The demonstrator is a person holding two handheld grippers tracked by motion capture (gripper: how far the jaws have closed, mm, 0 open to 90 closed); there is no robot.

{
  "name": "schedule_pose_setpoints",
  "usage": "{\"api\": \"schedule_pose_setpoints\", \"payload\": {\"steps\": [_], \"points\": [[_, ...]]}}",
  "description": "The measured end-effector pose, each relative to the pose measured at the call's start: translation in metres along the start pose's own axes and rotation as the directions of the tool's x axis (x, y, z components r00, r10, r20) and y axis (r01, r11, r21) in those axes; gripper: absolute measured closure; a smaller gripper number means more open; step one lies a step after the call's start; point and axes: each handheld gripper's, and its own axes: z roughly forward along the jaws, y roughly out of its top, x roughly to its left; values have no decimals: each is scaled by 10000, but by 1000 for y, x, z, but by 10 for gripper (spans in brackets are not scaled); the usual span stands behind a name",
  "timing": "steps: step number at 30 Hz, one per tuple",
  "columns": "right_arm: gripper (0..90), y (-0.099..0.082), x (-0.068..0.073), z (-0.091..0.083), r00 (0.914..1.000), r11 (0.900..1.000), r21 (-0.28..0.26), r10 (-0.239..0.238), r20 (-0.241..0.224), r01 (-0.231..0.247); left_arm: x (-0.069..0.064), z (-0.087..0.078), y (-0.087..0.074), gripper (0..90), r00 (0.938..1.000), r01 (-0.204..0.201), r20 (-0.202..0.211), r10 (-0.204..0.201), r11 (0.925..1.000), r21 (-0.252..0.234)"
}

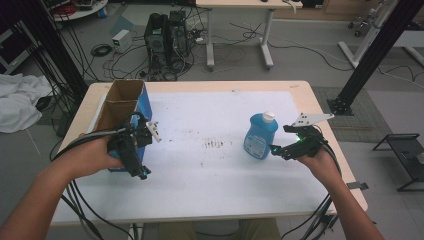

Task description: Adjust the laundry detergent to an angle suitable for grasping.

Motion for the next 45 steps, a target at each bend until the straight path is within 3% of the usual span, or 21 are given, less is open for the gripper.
{"api": "schedule_pose_setpoints", "payload": {"steps": [9, 10, 16, 22, 24, 45], "points": [[43, -5, -2, 10, 9995, 9991, -264, 325, -45, -326, 1, 2, 0, 140, 10000, -25, 28, 25, 10000, 14], [43, -5, -2, 11, 9995, 9989, -358, 315, -67, -317, 0, 3, -1, 140, 9997, 223, 42, -222, 9996, -170], [43, -4, 0, 19, 9994, 9986, -397, 351, -13, -351, 3, 2, -2, 140, 10000, -27, 81, 26, 10000, 94], [43, -2, 2, 26, 9994, 9973, -653, 348, 32, -345, 2, 4, -3, 140, 9998, 204, 34, -204, 9997, -127], [43, -2, 2, 29, 9994, 9969, -704, 346, 10, -344, 3, 3, -3, 140, 9999, 81, 90, -82, 10000, 42], [43, -2, 8, 48, 9984, 9903, -1284, 555, 127, -534, 4, 4, -3, 140, 9999, 68, 118, -69, 10000, 54]]}}
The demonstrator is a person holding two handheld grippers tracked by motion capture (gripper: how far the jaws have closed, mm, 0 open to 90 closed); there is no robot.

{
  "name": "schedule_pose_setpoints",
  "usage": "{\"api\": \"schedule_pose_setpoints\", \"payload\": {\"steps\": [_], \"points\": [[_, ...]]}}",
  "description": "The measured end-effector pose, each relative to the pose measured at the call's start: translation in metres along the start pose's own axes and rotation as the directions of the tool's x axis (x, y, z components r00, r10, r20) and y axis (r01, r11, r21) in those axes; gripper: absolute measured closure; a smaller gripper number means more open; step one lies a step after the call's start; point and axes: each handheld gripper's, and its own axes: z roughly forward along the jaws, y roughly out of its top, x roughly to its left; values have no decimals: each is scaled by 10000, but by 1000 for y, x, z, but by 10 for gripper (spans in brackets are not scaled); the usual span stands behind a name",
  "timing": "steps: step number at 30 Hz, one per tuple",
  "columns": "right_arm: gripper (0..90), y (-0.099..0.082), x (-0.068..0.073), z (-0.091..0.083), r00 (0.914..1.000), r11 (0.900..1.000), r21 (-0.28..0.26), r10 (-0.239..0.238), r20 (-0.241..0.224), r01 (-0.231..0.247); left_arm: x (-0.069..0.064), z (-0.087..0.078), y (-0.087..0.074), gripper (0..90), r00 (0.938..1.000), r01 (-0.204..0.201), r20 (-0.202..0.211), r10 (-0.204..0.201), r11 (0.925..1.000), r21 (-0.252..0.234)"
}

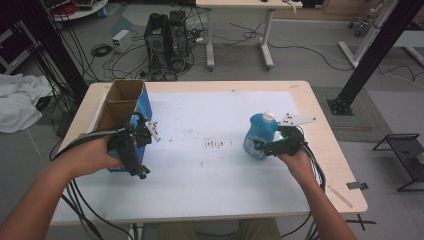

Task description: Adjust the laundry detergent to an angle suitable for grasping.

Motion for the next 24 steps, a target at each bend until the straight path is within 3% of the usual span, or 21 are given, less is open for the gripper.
{"api": "schedule_pose_setpoints", "payload": {"steps": [7, 20, 21, 24], "points": [[45, -1, -1, 2, 9998, 9996, -239, 148, 147, -144, 1, 0, 0, 140, 10000, -32, -44, 32, 10000, -20], [53, -2, 0, 6, 9995, 9995, -163, 261, 167, -258, 1, 1, -4, 140, 10000, 27, -30, -27, 10000, -25], [119, -2, 1, 6, 9995, 9993, -260, 264, 152, -260, 1, 1, -4, 140, 10000, 21, -28, -21, 10000, -19], [151, -2, 1, 6, 9999, 9994, -322, 127, 65, -125, 1, 1, -4, 140, 10000, 34, -29, -34, 10000, -35]]}}
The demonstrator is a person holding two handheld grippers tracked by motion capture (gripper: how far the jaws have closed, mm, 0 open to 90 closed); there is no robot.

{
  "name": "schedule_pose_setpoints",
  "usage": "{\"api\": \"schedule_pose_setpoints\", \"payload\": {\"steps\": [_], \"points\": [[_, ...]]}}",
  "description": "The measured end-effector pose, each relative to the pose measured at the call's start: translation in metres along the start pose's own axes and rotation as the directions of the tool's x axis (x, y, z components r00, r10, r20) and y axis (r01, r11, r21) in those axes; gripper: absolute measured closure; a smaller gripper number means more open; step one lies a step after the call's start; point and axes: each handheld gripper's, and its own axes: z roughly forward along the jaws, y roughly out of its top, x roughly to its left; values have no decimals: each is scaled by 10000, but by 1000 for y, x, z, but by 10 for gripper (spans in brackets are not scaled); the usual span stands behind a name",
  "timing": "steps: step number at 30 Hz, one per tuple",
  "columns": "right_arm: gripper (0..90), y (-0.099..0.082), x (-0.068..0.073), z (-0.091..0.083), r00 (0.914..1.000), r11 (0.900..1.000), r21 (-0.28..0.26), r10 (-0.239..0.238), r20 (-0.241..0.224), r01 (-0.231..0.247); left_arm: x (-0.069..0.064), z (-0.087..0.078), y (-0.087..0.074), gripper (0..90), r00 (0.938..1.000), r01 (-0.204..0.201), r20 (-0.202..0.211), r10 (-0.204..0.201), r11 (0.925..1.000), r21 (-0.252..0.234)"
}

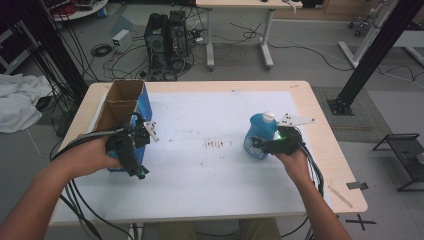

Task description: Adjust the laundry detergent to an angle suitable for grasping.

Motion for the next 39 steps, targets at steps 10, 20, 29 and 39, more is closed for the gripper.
{"api": "schedule_pose_setpoints", "payload": {"steps": [10, 20, 29, 39], "points": [[184, -1, 0, 1, 10000, 10000, 26, 88, -1, -88, 0, 1, -2, 140, 10000, 62, 20, -62, 10000, 2], [262, -1, 0, 1, 10000, 9999, -132, 57, -60, -57, 0, 1, -2, 140, 10000, 54, 24, -54, 10000, 3], [312, -2, 0, 2, 9999, 9999, -139, -66, -134, 64, 0, 1, -2, 140, 10000, 60, 27, -60, 10000, 0], [415, -1, 2, 1, 9993, 9990, -239, -377, -40, 376, 1, 1, -2, 140, 10000, 54, 19, -54, 10000, 36]]}}
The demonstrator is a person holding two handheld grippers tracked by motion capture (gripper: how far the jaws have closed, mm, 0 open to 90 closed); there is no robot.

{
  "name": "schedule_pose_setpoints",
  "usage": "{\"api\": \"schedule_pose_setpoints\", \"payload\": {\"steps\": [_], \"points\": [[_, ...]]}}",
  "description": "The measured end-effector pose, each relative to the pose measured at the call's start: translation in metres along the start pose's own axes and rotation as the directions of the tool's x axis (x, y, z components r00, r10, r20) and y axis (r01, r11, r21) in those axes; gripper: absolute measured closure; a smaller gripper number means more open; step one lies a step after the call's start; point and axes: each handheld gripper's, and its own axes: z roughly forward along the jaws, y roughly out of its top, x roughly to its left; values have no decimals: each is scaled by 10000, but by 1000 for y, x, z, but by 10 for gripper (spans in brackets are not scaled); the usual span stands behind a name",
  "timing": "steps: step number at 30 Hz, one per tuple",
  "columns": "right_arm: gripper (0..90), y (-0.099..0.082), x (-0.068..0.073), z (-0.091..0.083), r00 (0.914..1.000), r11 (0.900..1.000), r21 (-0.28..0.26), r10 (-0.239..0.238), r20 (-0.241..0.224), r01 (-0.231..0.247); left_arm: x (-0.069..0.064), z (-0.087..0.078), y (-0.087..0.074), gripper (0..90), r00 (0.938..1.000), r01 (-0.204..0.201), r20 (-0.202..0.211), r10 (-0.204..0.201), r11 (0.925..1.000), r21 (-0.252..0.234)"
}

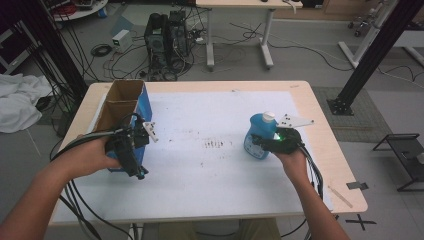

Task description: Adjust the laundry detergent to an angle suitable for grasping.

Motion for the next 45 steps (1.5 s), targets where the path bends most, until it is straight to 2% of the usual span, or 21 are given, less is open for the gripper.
{"api": "schedule_pose_setpoints", "payload": {"steps": [9, 16, 20, 21, 24, 25, 26, 27, 28, 29, 34, 35, 36, 37, 38, 39, 40, 41, 42, 43, 45], "points": [[439, 2, 3, -4, 9997, 9999, -8, -142, 182, 142, 0, -2, 2, 140, 9999, -89, -72, 89, 10000, 8], [442, 17, 5, -18, 9979, 9986, 103, -510, -411, 514, -1, -7, 7, 140, 9999, -77, -156, 75, 9999, -117], [442, 23, 7, -26, 9936, 9977, 101, -662, -913, 674, -1, -14, 12, 140, 9994, -139, -311, 131, 9996, -247], [442, 27, 9, -29, 9894, 9971, 138, -723, -1261, 746, -1, -17, 15, 140, 9992, -159, -362, 148, 9995, -282], [441, 30, 12, -32, 9841, 9955, 251, -859, -1555, 908, -2, -21, 19, 140, 9989, -206, -437, 189, 9991, -381], [441, 34, 16, -34, 9756, 9924, 396, -1066, -1920, 1162, -3, -25, 23, 140, 9983, -280, -515, 256, 9986, -459], [441, 34, 16, -34, 9756, 9924, 396, -1066, -1920, 1162, -3, -25, 23, 140, 9983, -280, -515, 256, 9986, -459], [441, 38, 20, -35, 9663, 9888, 520, -1250, -2250, 1400, -4, -28, 29, 140, 9979, -401, -535, 376, 9981, -478], [441, 38, 20, -35, 9663, 9888, 520, -1250, -2250, 1400, -4, -28, 29, 140, 9979, -401, -535, 376, 9981, -478], [441, 42, 23, -36, 9545, 9823, 557, -1594, -2522, 1788, -6, -31, 34, 140, 9969, -524, -605, 493, 9973, -515], [442, 47, 27, -39, 9432, 9833, 380, -1594, -2915, 1779, -8, -37, 45, 140, 9951, -763, -661, 730, 9959, -495], [442, 49, 29, -41, 9357, 9819, 252, -1710, -3086, 1878, -9, -39, 51, 140, 9941, -890, -664, 862, 9952, -411], [442, 49, 29, -41, 9357, 9819, 252, -1710, -3086, 1878, -9, -39, 51, 140, 9941, -890, -664, 862, 9952, -411], [442, 52, 31, -42, 9263, 9814, 267, -1703, -3361, 1901, -10, -41, 54, 140, 9940, -910, -650, 881, 9950, -421], [442, 52, 31, -42, 9263, 9814, 267, -1703, -3361, 1901, -10, -42, 57, 140, 9933, -966, -676, 935, 9944, -439], [442, 55, 33, -42, 9172, 9789, 120, -1868, -3520, 2040, -12, -46, 63, 140, 9923, -1062, -694, 1027, 9932, -487], [442, 55, 33, -42, 9172, 9789, 120, -1868, -3520, 2040, -12, -46, 63, 140, 9923, -1062, -694, 1027, 9932, -487], [441, 59, 37, -42, 9060, 9755, 61, -2017, -3722, 2197, -13, -49, 69, 140, 9901, -1253, -697, 1219, 9910, -475], [441, 59, 37, -42, 9060, 9755, 61, -2017, -3722, 2197, -13, -49, 69, 140, 9901, -1253, -697, 1219, 9910, -475], [442, 62, 41, -41, 8929, 9722, 6, -2149, -3957, 2342, -14, -52, 76, 140, 9891, -1344, -681, 1308, 9896, -512], [441, 64, 45, -38, 8806, 9698, -116, -2260, -4165, 2435, -16, -54, 83, 140, 9875, -1471, -649, 1434, 9876, -554]]}}
